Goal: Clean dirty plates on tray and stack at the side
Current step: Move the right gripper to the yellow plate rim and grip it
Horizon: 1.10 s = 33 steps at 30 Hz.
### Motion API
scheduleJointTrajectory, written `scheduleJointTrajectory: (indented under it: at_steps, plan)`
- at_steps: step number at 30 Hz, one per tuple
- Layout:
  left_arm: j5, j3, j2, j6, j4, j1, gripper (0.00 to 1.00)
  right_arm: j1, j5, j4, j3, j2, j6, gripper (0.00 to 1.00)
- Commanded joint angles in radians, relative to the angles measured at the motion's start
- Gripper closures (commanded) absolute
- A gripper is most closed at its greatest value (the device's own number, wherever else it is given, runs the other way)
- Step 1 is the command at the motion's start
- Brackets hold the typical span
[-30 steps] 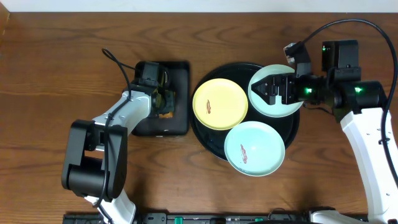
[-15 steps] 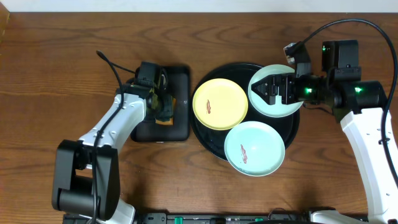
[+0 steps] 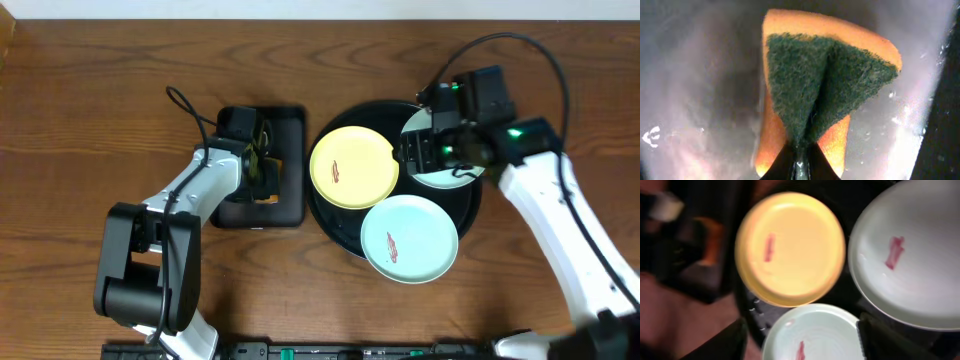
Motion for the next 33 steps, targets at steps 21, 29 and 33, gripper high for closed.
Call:
scheduleJointTrajectory:
  at_steps: [21,29,33]
  plan:
    - [0.268,0.181,-0.225,-0.108,-0.024,-0.121,0.93,0.018,0.011,0.134,0.012,0.509,0.089,0.78]
    - [0.163,0.181,-0.214,-0.157,0.015,-0.195,0.93,0.018,0.010,0.212,0.012,0.517,0.110,0.95]
    - [0.163,0.180,-0.177,-0.195,0.047,-0.223,0.92,0.019,0.037,0.217,0.012,0.517,0.137,0.99]
